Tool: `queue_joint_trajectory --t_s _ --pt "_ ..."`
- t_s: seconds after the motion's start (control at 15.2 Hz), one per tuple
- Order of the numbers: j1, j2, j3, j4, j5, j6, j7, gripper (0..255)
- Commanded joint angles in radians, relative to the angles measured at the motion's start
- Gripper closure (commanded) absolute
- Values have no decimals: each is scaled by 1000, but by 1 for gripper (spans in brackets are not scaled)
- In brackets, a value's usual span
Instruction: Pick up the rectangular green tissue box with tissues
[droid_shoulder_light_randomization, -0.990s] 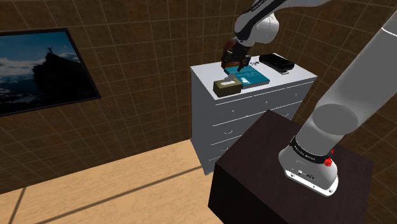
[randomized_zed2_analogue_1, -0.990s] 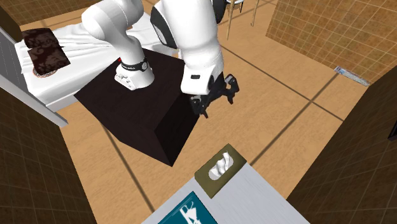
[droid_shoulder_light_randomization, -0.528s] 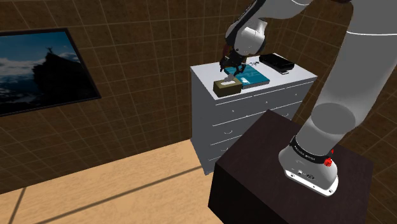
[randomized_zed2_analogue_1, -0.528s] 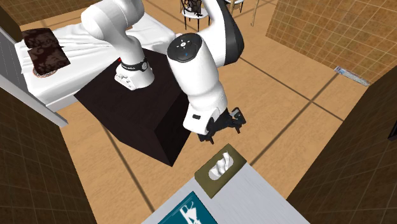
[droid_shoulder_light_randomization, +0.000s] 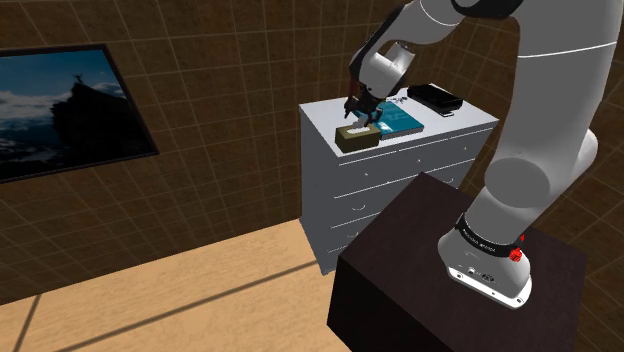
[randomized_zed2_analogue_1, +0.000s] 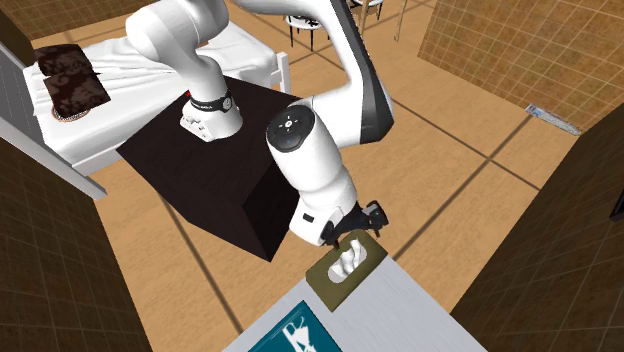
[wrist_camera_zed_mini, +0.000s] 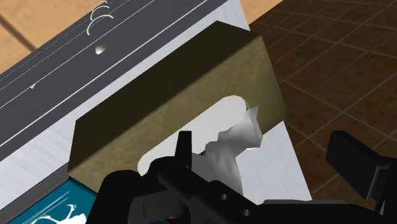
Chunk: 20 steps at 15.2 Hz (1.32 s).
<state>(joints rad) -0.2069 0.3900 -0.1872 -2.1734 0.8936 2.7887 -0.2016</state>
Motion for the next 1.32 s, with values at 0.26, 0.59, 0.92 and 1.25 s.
queue_joint_trajectory --t_s 0.26,0.59,0.92,1.25 --pt "-25 46 34 16 60 28 -57 255" --pt "-25 48 35 18 60 28 -57 255" --pt "-18 33 24 12 42 19 -41 255" --pt "14 -26 -19 -7 -33 -16 33 255"
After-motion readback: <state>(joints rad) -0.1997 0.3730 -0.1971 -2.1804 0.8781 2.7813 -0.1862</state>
